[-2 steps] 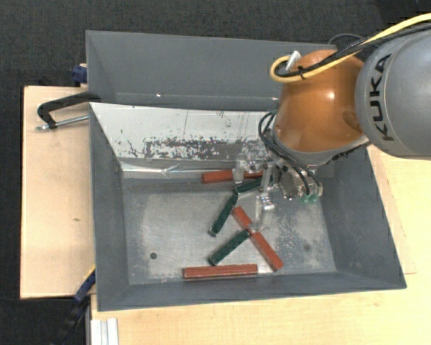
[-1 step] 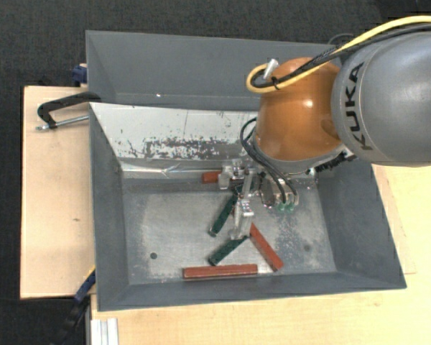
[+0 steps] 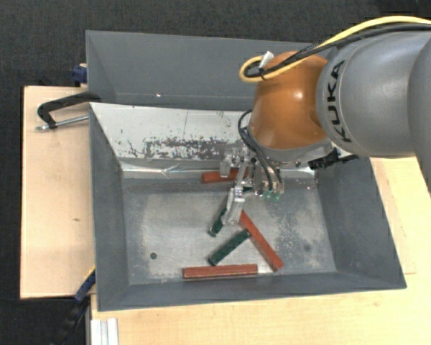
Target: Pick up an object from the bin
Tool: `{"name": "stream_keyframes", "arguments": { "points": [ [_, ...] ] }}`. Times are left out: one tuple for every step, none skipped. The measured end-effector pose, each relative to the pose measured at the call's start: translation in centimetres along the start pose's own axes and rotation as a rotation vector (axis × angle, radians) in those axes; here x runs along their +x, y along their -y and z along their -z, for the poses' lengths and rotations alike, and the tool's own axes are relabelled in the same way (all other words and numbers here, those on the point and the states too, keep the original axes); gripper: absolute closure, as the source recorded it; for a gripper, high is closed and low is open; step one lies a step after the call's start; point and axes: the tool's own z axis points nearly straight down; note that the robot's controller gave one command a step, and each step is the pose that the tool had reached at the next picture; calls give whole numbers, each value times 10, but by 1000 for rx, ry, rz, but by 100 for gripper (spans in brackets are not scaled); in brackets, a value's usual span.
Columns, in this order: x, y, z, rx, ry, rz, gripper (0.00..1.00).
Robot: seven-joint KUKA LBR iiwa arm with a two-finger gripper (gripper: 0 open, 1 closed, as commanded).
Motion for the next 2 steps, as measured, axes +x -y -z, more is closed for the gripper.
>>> {"name": "stream_keyframes", "arguments": {
  "points": [
    [-2, 6, -9, 2, -7, -26, 0],
    [24, 8, -44, 1, -4, 111, 0]
  ]
}}
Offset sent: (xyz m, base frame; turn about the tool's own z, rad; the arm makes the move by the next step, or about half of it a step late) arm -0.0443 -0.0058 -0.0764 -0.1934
